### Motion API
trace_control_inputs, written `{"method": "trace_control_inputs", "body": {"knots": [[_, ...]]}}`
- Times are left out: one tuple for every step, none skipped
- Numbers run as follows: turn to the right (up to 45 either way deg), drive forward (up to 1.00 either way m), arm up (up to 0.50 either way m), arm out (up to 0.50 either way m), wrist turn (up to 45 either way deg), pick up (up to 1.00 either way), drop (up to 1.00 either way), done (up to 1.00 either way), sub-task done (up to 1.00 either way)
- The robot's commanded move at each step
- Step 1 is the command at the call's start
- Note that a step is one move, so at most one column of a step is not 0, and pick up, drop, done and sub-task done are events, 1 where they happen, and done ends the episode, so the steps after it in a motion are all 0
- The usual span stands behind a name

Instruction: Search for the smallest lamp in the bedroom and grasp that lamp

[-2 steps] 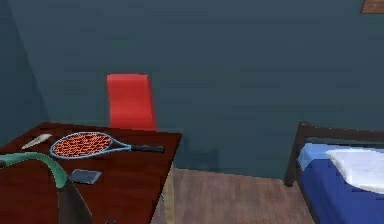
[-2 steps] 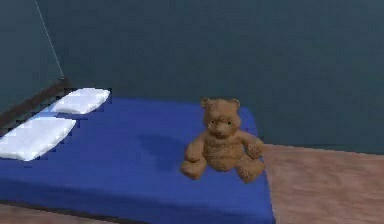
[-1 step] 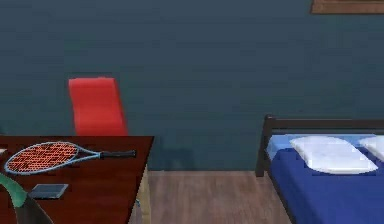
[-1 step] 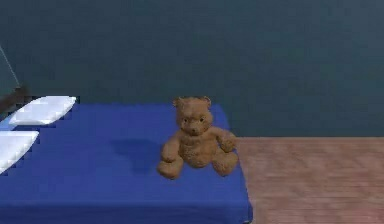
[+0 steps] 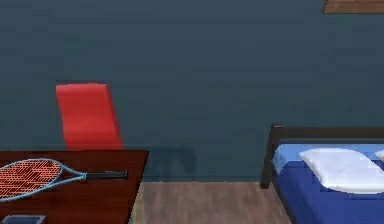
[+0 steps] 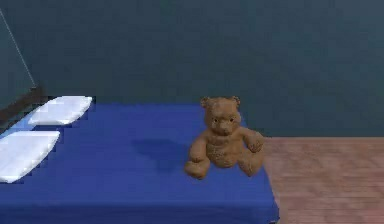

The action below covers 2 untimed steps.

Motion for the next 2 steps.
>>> {"method": "trace_control_inputs", "body": {"knots": [[-45.0, 0.0, 0.0, 0.0, 0.0, 0.0, 0.0, 0.0, 0.0], [-45.0, 0.0, 0.0, 0.0, 0.0, 0.0, 0.0, 0.0, 0.0]]}}
